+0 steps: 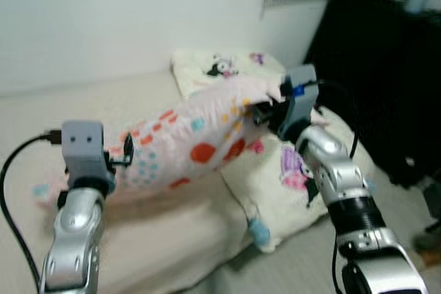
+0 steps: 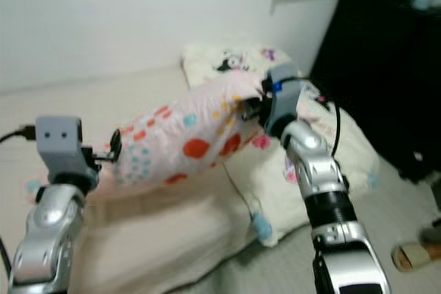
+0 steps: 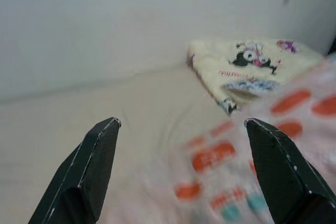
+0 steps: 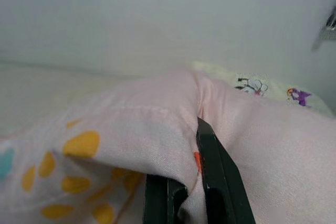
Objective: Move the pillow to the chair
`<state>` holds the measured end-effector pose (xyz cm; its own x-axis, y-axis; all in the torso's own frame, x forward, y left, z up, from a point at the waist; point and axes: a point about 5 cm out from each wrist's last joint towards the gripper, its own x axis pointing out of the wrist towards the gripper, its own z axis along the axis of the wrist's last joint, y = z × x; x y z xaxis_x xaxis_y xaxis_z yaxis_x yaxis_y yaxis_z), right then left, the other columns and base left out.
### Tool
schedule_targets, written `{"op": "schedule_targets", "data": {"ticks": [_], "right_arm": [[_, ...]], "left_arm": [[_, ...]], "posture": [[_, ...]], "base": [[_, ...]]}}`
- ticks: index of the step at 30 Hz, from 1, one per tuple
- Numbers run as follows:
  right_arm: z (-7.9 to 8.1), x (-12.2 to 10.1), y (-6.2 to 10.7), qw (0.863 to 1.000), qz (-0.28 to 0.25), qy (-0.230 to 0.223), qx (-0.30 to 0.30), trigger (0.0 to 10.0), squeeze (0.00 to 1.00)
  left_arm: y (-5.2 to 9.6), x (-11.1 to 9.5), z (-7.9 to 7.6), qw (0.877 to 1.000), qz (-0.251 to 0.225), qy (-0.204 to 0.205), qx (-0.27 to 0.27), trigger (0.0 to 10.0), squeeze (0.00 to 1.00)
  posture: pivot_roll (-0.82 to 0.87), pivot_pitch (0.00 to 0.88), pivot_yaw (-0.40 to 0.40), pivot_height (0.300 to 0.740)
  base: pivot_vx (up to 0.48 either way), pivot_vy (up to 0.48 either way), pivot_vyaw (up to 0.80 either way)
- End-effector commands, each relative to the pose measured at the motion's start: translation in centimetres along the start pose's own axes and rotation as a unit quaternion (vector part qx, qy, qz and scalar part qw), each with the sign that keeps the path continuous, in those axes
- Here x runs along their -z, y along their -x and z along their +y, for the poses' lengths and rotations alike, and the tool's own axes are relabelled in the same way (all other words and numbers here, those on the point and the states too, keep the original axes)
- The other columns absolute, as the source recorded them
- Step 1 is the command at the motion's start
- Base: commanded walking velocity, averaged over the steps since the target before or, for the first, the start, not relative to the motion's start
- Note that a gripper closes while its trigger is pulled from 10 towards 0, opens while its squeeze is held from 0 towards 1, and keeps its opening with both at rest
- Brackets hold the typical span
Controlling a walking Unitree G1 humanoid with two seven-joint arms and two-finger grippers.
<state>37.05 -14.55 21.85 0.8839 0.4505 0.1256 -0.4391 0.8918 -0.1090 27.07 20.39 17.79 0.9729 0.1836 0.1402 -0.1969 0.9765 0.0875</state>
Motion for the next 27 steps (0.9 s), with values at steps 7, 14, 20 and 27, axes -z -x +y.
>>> {"op": "schedule_targets", "data": {"ticks": [7, 14, 20, 27], "right_arm": [[0.4, -0.9, 0.1, 0.999, -0.039, 0.001, -0.010, 0.0, 0.00], [2.1, -0.5, 0.2, 0.997, -0.047, -0.009, -0.056, 0.0, 0.00], [3.4, -1.6, 0.1, 0.993, -0.077, -0.022, -0.090, 0.0, 0.00], [3.9, -2.4, 0.0, 0.989, -0.094, -0.027, -0.110, 0.0, 0.00]], "left_arm": [[0.4, 1.4, 0.1, 1.000, 0.023, -0.008, -0.005, 10.0, 0.00], [0.6, 1.9, 0.2, 0.999, 0.030, -0.016, -0.011, 10.0, 0.00], [0.6, 2.3, 0.7, 0.999, 0.035, -0.033, -0.022, 10.0, 0.00], [0.6, 2.6, 0.6, 0.999, 0.040, -0.032, -0.018, 10.0, 0.00]], "posture": [[-0.03, 0.000, -0.067, 0.723], [-0.03, 0.000, -0.065, 0.723], [-0.03, 0.000, -0.065, 0.723], [-0.03, 0.000, -0.067, 0.723]], "base": [[0.000, 0.000, 0.00], [0.000, 0.000, 0.80], [0.000, 0.000, 0.80], [0.000, 0.000, 0.80]]}}
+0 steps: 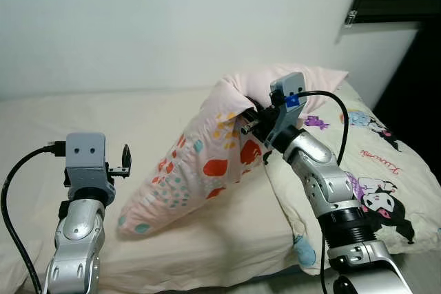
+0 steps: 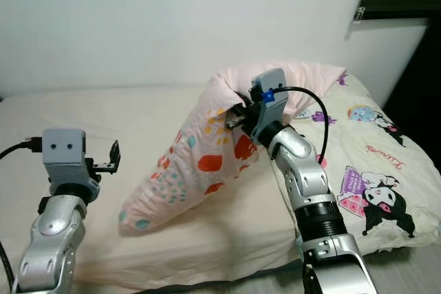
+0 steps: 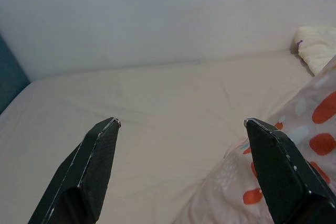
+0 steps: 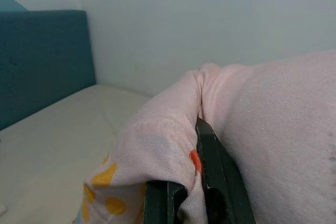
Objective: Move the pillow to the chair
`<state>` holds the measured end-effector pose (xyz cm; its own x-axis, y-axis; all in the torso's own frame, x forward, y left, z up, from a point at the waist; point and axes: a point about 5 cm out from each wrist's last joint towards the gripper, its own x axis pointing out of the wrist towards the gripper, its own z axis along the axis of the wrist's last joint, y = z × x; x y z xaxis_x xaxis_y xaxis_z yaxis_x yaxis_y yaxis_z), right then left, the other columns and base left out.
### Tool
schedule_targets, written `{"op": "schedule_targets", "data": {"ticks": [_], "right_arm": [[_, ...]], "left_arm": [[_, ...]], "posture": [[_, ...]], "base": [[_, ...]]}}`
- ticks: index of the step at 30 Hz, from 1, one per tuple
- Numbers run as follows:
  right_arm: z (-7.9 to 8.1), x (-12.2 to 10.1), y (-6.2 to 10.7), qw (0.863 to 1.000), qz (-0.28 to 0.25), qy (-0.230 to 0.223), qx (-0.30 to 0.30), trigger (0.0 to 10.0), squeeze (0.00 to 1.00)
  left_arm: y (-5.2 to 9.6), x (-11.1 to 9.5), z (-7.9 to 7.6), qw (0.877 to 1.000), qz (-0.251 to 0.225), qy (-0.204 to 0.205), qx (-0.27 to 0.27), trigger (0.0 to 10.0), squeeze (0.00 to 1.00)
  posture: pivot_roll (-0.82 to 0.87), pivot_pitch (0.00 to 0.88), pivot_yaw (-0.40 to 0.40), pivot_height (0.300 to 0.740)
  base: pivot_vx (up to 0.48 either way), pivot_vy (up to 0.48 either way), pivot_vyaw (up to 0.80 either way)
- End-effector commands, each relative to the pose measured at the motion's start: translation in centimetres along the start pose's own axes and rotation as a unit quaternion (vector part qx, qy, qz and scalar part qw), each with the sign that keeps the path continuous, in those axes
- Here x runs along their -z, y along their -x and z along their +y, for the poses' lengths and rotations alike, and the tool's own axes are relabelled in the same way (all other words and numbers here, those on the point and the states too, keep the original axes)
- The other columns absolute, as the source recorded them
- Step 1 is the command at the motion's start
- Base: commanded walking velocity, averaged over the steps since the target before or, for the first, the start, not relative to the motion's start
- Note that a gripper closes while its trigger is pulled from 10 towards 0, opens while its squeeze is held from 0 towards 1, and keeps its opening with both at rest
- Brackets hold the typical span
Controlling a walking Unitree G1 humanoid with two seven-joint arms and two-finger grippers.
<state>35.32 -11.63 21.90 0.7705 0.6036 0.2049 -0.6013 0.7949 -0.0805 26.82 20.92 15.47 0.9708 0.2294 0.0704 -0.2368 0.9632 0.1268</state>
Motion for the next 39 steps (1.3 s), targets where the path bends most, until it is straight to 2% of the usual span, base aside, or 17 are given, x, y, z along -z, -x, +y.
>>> {"op": "schedule_targets", "data": {"ticks": [1, 4, 6, 7, 9, 10, 12, 13, 15, 22, 24, 32, 33, 34, 35, 38, 39], "right_arm": [[0.6, -1.9, -0.5, 0.999, -0.044, 0.006, -0.021, 0.0, 0.00], [0.8, -2.1, -0.5, 0.998, -0.049, 0.004, -0.027, 0.0, 0.00], [1.6, -2.9, -0.7, 0.997, -0.065, -0.005, -0.045, 0.0, 0.00], [1.6, -2.9, -0.7, 0.997, -0.065, -0.005, -0.045, 0.0, 0.00], [2.7, -4.0, -0.8, 0.992, -0.088, -0.023, -0.083, 0.0, 0.00], [2.7, -4.0, -0.8, 0.992, -0.088, -0.023, -0.083, 0.0, 0.00], [3.8, -4.9, -0.8, 0.986, -0.105, -0.041, -0.121, 0.0, 0.00], [3.8, -4.9, -0.8, 0.986, -0.105, -0.041, -0.121, 0.0, 0.00], [4.9, -6.0, -0.6, 0.977, -0.125, -0.055, -0.164, 0.0, 0.00], [5.7, -7.2, -0.3, 0.965, -0.140, -0.072, -0.211, 0.0, 0.00], [6.1, -6.0, 0.2, 0.962, -0.110, -0.067, -0.241, 0.0, 0.00], [5.8, -3.1, 0.7, 0.970, -0.058, -0.069, -0.228, 0.0, 0.00], [5.2, -0.1, 1.3, 0.978, -0.012, -0.082, -0.189, 0.0, 0.00], [5.1, 1.0, 1.6, 0.981, 0.003, -0.090, -0.174, 0.0, 0.00], [5.1, 1.0, 1.6, 0.981, 0.003, -0.090, -0.174, 0.0, 0.00], [5.4, 3.4, 2.7, 0.985, 0.035, -0.097, -0.137, 0.0, 0.00], [5.4, 3.4, 2.7, 0.985, 0.035, -0.097, -0.137, 0.0, 0.00]], "left_arm": [[0.1, 0.4, 0.2, 1.000, 0.002, -0.010, 0.000, 10.0, 0.00], [0.2, 0.4, -0.2, 1.000, 0.001, -0.003, 0.011, 10.0, 0.00], [0.7, 0.3, -1.6, 0.999, -0.002, 0.019, 0.043, 10.0, 0.00], [0.7, 0.3, -1.6, 0.999, -0.002, 0.019, 0.043, 10.0, 0.00], [1.5, 0.3, -3.1, 0.997, -0.003, 0.037, 0.072, 10.0, 0.00], [1.5, 0.3, -3.1, 0.997, -0.003, 0.037, 0.072, 10.0, 0.00], [1.8, 0.3, -3.6, 0.996, -0.004, 0.042, 0.079, 10.0, 0.00], [1.8, 0.3, -3.6, 0.996, -0.004, 0.042, 0.079, 10.0, 0.00], [1.6, 0.2, -3.6, 0.996, -0.006, 0.043, 0.076, 10.0, 0.00], [1.2, -0.1, -3.4, 0.997, -0.012, 0.043, 0.069, 10.0, 0.00], [0.9, -0.3, -3.2, 0.997, -0.018, 0.041, 0.062, 10.0, 0.00], [0.9, -0.3, -2.9, 0.997, -0.017, 0.044, 0.055, 10.0, 0.00], [2.0, 0.5, -3.5, 0.995, 0.007, 0.082, 0.061, 10.0, 0.00], [2.5, 0.7, -3.9, 0.993, 0.016, 0.095, 0.066, 10.0, 0.00], [2.5, 0.7, -3.9, 0.993, 0.016, 0.095, 0.066, 10.0, 0.00], [3.9, 1.3, -4.9, 0.991, 0.031, 0.095, 0.093, 10.0, 0.00], [3.9, 1.3, -4.9, 0.991, 0.031, 0.095, 0.093, 10.0, 0.00]], "posture": [[-0.03, 0.000, -0.067, 0.723], [-0.03, 0.000, -0.069, 0.723], [-0.03, 0.000, -0.068, 0.723], [-0.03, 0.000, -0.068, 0.723], [-0.03, 0.000, -0.067, 0.723], [-0.03, 0.000, -0.067, 0.723], [-0.03, 0.000, -0.067, 0.723], [-0.03, 0.000, -0.067, 0.723], [-0.02, 0.000, -0.071, 0.723], [-0.03, 0.000, -0.071, 0.723], [-0.03, 0.000, -0.067, 0.723], [-0.04, 0.000, -0.066, 0.723], [-0.03, 0.000, -0.065, 0.723], [-0.03, 0.000, -0.065, 0.723], [-0.03, 0.000, -0.065, 0.723], [-0.03, 0.000, -0.066, 0.723], [-0.03, 0.000, -0.066, 0.723]], "base": [[0.000, 0.000, 0.80], [0.000, 0.000, 0.80], [0.000, 0.000, 0.80], [0.000, 0.000, 0.80], [0.000, 0.000, 0.80], [0.000, 0.000, 0.80], [0.000, 0.000, 0.80], [0.000, 0.000, 0.80], [0.000, 0.000, 0.80], [0.000, 0.000, 0.80], [0.000, 0.000, 0.80], [0.000, 0.000, 0.80], [0.000, 0.000, 0.80], [0.000, 0.000, 0.80], [0.000, 0.000, 0.80], [0.000, 0.000, 0.80], [0.000, 0.000, 0.80]]}}
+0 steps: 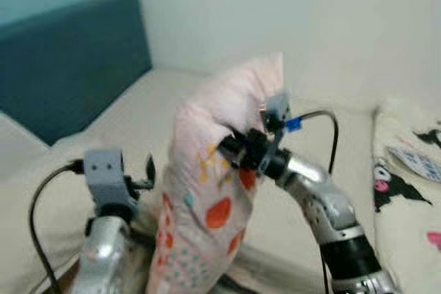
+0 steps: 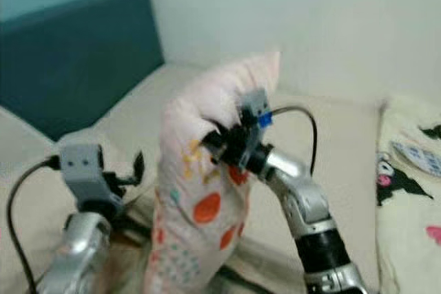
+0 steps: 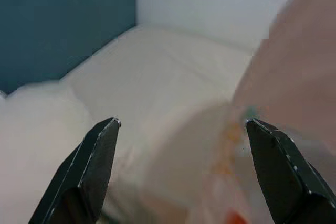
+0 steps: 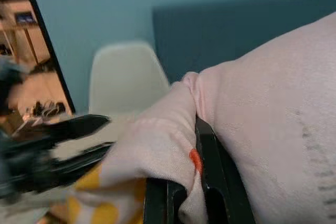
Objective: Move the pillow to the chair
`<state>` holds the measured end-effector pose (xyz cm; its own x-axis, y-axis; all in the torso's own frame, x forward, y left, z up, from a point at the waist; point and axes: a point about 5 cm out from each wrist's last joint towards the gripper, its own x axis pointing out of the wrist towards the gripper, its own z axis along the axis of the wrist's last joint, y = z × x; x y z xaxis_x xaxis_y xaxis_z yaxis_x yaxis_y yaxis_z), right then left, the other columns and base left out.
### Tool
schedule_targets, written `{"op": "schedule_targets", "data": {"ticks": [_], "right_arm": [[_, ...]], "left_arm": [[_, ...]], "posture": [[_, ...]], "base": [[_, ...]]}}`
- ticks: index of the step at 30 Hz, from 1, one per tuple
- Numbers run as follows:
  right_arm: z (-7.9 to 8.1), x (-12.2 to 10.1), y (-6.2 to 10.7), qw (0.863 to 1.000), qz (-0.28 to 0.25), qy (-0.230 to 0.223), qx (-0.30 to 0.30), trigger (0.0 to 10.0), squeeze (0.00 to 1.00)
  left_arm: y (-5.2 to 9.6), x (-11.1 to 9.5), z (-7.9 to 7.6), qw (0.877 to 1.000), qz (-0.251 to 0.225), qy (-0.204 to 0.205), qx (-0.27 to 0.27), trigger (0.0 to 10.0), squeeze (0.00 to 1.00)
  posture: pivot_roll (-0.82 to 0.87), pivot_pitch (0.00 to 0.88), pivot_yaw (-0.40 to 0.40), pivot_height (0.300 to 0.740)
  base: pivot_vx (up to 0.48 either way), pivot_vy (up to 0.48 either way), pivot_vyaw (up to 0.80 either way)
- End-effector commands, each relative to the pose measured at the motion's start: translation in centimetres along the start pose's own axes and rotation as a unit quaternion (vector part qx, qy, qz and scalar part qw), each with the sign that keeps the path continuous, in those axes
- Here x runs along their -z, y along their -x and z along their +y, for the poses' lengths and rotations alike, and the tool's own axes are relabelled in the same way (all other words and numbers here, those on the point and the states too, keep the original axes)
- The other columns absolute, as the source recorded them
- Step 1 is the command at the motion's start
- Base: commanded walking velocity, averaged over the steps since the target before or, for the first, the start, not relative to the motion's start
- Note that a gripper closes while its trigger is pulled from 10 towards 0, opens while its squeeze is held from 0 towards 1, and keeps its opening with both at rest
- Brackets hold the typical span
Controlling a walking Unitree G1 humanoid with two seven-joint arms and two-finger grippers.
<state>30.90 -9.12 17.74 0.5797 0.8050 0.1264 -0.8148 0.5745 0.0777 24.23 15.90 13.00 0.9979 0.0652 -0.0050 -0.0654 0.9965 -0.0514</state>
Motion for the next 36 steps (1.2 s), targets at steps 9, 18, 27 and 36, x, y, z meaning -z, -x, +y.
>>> {"op": "schedule_targets", "data": {"ticks": [9, 18, 27, 36], "right_arm": [[0.9, 1.8, 0.8, 0.998, -0.019, -0.052, 0.040, 0.0, 0.00], [1.1, 1.9, -0.3, 0.996, -0.032, -0.075, 0.031, 0.0, 0.00], [1.6, 1.9, -0.4, 0.996, -0.036, -0.084, 0.010, 0.0, 0.00], [1.7, 1.9, -0.4, 0.995, -0.039, -0.088, 0.007, 0.0, 0.00]], "left_arm": [[0.6, 0.1, -0.4, 1.000, -0.002, 0.002, 0.029, 10.0, 0.00], [-0.1, 0.0, -0.6, 0.998, -0.023, 0.008, 0.052, 10.0, 0.00], [0.1, -0.1, -0.6, 0.998, -0.030, 0.004, 0.059, 10.0, 0.00], [0.3, 0.0, -0.9, 0.997, -0.036, -0.006, 0.068, 10.0, 0.00]], "posture": [[-0.02, 0.000, -0.060, 0.723], [-0.01, 0.000, -0.058, 0.723], [-0.01, 0.000, -0.056, 0.723], [-0.01, 0.000, -0.055, 0.723]], "base": [[0.000, 0.000, 0.80], [0.000, 0.000, 0.80], [0.000, 0.000, 0.80], [0.000, 0.000, 0.80]]}}
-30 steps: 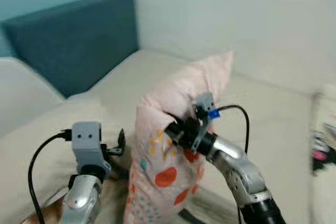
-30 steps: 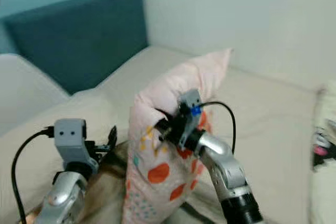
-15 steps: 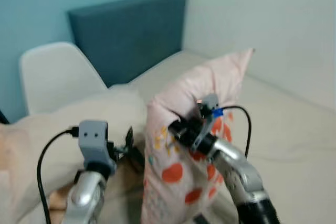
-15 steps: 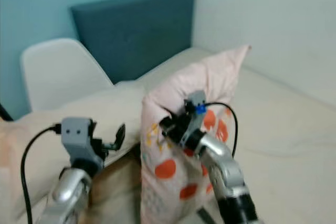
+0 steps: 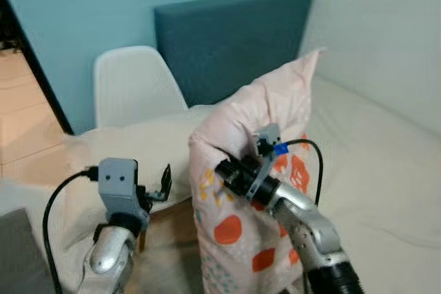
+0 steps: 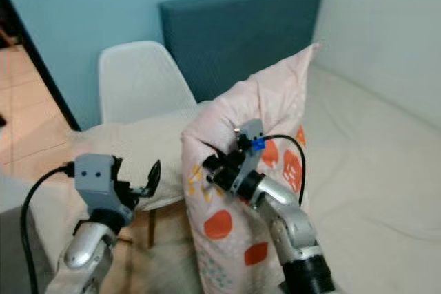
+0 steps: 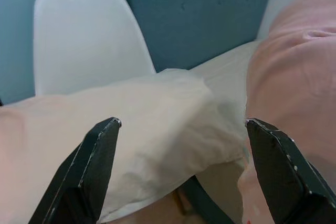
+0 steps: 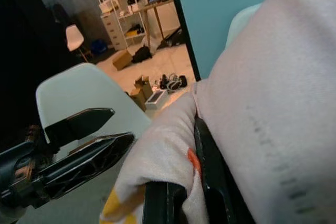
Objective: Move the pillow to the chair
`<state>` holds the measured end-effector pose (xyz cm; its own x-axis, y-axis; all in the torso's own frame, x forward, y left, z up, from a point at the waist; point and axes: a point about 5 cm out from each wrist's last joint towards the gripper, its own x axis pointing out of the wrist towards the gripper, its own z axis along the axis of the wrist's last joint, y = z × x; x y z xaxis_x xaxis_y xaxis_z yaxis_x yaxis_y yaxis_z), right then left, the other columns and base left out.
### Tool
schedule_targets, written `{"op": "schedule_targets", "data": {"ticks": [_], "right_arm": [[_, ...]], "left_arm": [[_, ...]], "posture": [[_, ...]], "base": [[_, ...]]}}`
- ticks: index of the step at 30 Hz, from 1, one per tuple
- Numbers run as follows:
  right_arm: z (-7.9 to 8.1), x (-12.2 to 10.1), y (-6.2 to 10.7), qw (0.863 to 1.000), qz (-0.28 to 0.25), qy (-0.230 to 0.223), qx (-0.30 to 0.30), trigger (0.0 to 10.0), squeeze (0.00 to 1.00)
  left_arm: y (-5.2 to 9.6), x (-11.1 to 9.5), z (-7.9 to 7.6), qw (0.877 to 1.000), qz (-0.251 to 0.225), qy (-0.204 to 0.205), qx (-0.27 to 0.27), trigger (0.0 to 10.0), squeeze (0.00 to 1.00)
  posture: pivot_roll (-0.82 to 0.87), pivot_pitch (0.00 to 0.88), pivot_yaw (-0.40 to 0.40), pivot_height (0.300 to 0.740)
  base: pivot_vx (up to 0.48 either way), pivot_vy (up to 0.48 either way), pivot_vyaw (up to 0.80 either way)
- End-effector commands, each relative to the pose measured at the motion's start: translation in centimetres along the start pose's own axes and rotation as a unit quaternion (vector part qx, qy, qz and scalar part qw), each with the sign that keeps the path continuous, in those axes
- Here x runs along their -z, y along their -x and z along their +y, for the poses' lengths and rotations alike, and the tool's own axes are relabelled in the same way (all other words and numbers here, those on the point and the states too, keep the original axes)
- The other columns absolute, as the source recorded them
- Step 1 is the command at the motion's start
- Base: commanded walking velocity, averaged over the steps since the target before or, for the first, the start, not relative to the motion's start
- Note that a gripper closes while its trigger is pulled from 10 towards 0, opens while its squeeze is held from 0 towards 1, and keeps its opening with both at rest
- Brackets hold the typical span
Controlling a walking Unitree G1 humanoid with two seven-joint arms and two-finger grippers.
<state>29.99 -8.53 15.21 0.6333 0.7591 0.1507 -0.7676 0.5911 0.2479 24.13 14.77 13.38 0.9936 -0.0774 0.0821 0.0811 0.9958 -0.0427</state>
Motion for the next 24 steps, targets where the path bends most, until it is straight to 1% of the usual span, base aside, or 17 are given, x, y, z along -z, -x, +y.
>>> {"op": "schedule_targets", "data": {"ticks": [1, 9, 13, 21, 24], "right_arm": [[0.93, -0.54, -0.71, 0.999, -0.019, -0.006, -0.027, 0.0, 0.00], [0.78, -0.52, -0.67, 0.999, -0.019, -0.011, -0.025, 0.0, 0.00], [0.74, -0.55, -0.68, 0.999, -0.019, -0.012, -0.024, 0.0, 0.00], [0.68, -0.69, -0.74, 0.999, -0.019, -0.012, -0.024, 0.0, 0.00], [0.69, -0.73, -0.74, 0.999, -0.019, -0.011, -0.024, 0.0, 0.00]], "left_arm": [[0.16, 0.29, 0.26, 1.000, 0.005, -0.005, -0.005, 10.0, 0.00], [0.03, 0.35, -0.28, 1.000, 0.009, -0.019, 0.008, 10.0, 0.00], [-0.06, 0.46, -0.32, 1.000, 0.015, -0.021, 0.010, 10.0, 0.00], [-0.09, 0.44, -0.25, 1.000, 0.014, -0.025, 0.007, 10.0, 0.00], [-0.07, 0.36, -0.21, 1.000, 0.012, -0.026, 0.005, 10.0, 0.00]], "posture": [[-0.01, 0.000, -0.055, 0.723], [-0.01, 0.000, -0.055, 0.723], [-0.01, 0.000, -0.057, 0.723], [-0.01, 0.000, -0.065, 0.723], [-0.01, 0.000, -0.067, 0.723]], "base": [[0.000, 0.000, 0.80], [0.000, 0.000, 0.80], [-0.259, 0.000, 0.80], [-0.377, 0.000, 0.80], [0.000, 0.000, 0.80]]}}
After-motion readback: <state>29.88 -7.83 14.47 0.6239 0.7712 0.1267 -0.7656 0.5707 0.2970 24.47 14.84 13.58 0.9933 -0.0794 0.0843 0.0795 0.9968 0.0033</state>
